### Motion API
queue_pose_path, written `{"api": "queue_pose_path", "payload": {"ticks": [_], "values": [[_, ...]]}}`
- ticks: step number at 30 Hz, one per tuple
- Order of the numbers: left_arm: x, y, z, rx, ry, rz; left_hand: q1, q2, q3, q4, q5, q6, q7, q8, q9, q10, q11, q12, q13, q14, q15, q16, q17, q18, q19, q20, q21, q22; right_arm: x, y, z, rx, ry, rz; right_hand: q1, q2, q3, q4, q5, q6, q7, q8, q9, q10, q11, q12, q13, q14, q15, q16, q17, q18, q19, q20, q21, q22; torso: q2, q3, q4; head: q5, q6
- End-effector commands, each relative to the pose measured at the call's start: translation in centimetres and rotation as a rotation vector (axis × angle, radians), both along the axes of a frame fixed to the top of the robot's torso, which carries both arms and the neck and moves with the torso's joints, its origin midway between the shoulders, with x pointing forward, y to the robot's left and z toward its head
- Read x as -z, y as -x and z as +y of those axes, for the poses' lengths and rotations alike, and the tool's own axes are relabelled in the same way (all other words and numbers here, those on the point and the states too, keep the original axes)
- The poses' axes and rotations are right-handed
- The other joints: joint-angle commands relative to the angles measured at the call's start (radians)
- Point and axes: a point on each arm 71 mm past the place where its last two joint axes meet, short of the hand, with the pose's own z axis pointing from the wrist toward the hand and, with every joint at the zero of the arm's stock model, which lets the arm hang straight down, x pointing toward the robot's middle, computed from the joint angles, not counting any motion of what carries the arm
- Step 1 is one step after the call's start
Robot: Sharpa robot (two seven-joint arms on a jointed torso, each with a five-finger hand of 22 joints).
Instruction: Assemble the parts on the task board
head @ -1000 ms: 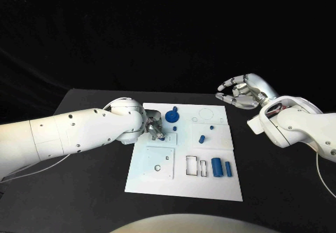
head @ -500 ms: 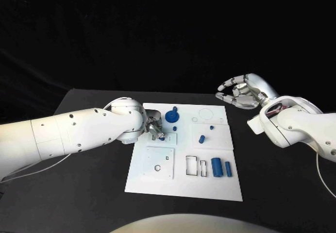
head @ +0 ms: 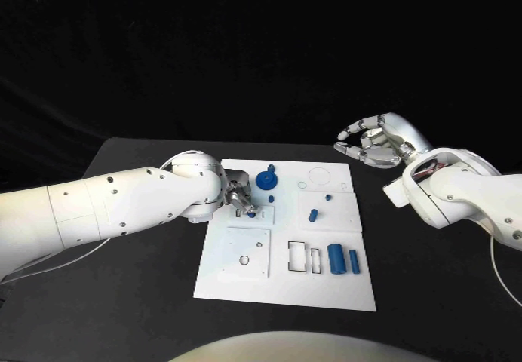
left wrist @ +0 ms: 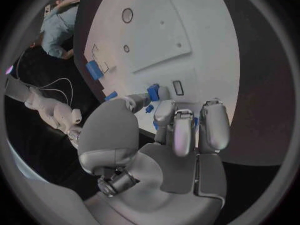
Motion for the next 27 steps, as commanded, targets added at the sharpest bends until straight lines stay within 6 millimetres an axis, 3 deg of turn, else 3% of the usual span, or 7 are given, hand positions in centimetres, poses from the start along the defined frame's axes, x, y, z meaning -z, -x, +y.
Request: {"api": "queue_pose_path", "payload": {"ticks": [1, 7, 11, 15, 27], "values": [[0.36, 0.24, -0.12, 0.011, -0.009, 0.029, -0.008, 0.001, -0.011, 0.005, -0.003, 0.004, 0.005, -0.005, 0.002, 0.009, 0.001, 0.006, 0.002, 0.085, -0.006, 0.004, 0.185, -0.018, 0.005, 0.002, 0.004, 0.0, 0.0, 0.05, 0.09, -0.012, 0.005, -0.006, -0.016, 0.002, -0.006, 0.001, 0.004, -0.007, -0.003, 0.005, -0.001, -0.006, -0.001, -0.006, 0.025, 0.082, -0.005, -0.006, 0.166, 0.017, 0.019, -0.006, -0.006, 0.17, 0.0, -0.0002, 0.0003, 0.0, -0.001], [0.39, 0.14, 0.03, 0.006, -0.01, 0.029, -0.017, 0.005, -0.028, 0.017, -0.002, 0.006, 0.005, -0.006, 0.003, 0.01, 0.0, 0.007, 0.004, 0.085, -0.007, 0.005, 0.187, -0.019, 0.007, 0.001, 0.006, 0.003, 0.02, 0.05, 0.07, -0.01, 0.005, -0.006, -0.041, 0.002, -0.015, 0.002, 0.002, -0.008, -0.004, 0.009, -0.002, -0.006, -0.001, -0.006, 0.024, 0.082, -0.006, -0.006, 0.166, 0.018, 0.019, -0.007, -0.007, 0.17, -0.001, -0.0004, 0.0004, -0.001, -0.001], [0.4, 0.07, 0.19, 0.002, -0.011, 0.028, -0.044, 0.007, -0.059, 0.021, -0.001, 0.01, 0.006, -0.007, 0.004, 0.011, 0.001, 0.009, 0.006, 0.086, -0.007, 0.007, 0.189, -0.02, 0.011, 0.001, 0.009, 0.01, 0.03, 0.05, 0.06, -0.012, 0.005, -0.006, -0.08, -0.009, -0.041, 0.001, 0.037, -0.012, -0.006, 0.015, -0.002, -0.007, -0.003, -0.006, 0.023, 0.082, -0.007, -0.007, 0.167, 0.018, 0.019, -0.008, -0.009, 0.17, -0.001, -0.0008, 0.0004, 0.0, 0.0], [0.38, 0.03, 0.38, -0.005, -0.007, 0.026, -0.073, 0.007, -0.089, 0.023, 0.0, 0.011, 0.006, -0.009, 0.005, 0.01, 0.001, 0.007, 0.004, 0.086, -0.006, 0.007, 0.19, -0.02, 0.011, 0.001, 0.009, 0.011, 0.05, 0.05, 0.05, -0.012, 0.005, -0.006, -0.099, -0.012, -0.058, 0.002, 0.042, -0.014, -0.007, 0.019, -0.002, -0.007, -0.003, -0.006, 0.023, 0.082, -0.008, -0.007, 0.167, 0.018, 0.019, -0.009, -0.009, 0.17, -0.001, -0.0008, 0.0005, 0.0, 0.002], [-0.08, -0.06, 0.73, -0.037, 0.036, 0.014, -0.131, 0.011, -0.145, 0.024, 0.001, 0.013, 0.003, -0.011, 0.008, 0.012, -0.001, 0.009, 0.006, 0.087, -0.008, 0.009, 0.193, -0.021, 0.014, 0.0, 0.009, 0.014, 0.15, 0.05, 0.0, -0.01, 0.006, -0.004, -0.102, -0.011, -0.06, 0.002, 0.043, -0.015, -0.007, 0.02, -0.002, -0.008, -0.003, -0.006, 0.022, 0.082, -0.008, -0.007, 0.166, 0.018, 0.019, -0.009, -0.011, 0.17, -0.001, -0.0006, -0.0005, -0.001, 0.004]]}}
